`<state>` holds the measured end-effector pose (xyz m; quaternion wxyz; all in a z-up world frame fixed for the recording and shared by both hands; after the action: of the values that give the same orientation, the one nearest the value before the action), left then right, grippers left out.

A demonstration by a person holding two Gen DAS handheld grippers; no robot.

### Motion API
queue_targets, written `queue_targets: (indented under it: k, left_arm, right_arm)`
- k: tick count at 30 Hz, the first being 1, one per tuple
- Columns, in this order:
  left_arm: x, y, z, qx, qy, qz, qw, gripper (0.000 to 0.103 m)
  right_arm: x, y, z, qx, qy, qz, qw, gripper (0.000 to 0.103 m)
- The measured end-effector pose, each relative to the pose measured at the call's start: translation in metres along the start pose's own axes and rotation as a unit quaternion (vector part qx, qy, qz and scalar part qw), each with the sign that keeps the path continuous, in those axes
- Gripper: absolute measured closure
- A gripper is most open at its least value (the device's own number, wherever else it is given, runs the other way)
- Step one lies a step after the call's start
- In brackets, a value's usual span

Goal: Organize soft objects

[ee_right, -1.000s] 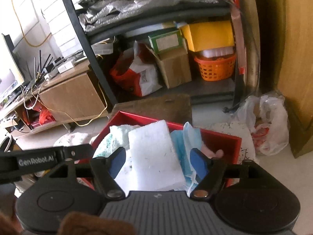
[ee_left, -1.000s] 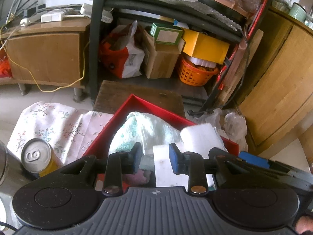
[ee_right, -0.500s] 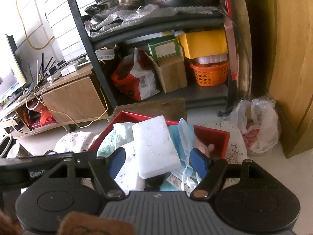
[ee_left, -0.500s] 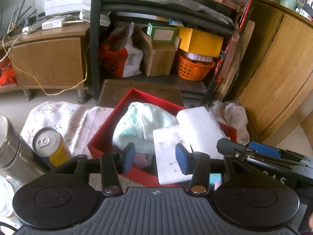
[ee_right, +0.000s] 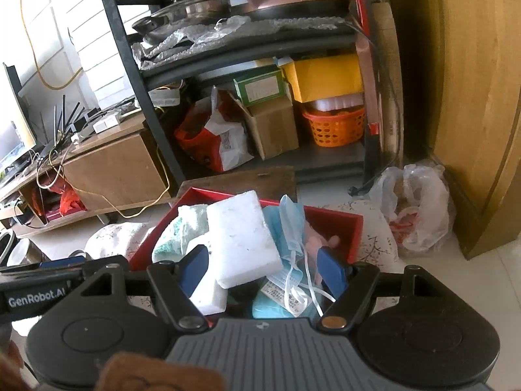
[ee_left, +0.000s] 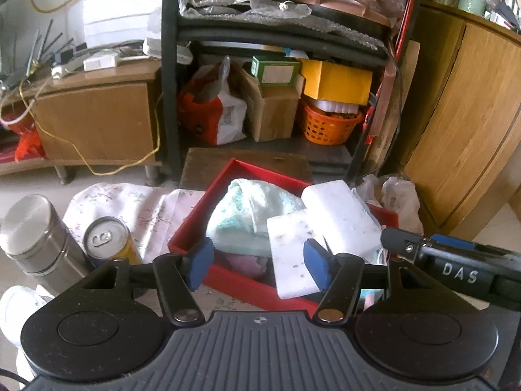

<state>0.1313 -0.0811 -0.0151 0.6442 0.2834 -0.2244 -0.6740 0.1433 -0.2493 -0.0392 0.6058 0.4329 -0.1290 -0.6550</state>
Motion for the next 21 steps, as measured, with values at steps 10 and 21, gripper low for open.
queue_targets:
  k: [10, 21]
  left_arm:
    - [-0.010, -0.005, 0.015, 0.019, 0.015, 0.001, 0.9997, 0.034]
    - [-0.018, -0.014, 0.030, 0.035, 0.032, 0.000, 0.9989, 0.027]
  right_arm:
    - [0.005, -0.005, 0.017, 0.015, -0.013, -0.006, 1.000, 0.053]
    - [0.004, -0.014, 0.033, 0.030, -0.017, -0.005, 0.999, 0.046]
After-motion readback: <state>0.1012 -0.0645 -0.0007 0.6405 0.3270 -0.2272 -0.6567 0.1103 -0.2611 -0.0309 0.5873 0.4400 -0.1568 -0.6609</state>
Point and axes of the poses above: each gripper's, at about its wrist camera, not at the fingertips, and z roughly against the way its jaws point, x to its right, y to its top, the point moved 9 cm from there along -z, roughly the way its jaws point, and after that the axes turned 14 degrees about y, right-handed, at the moved point
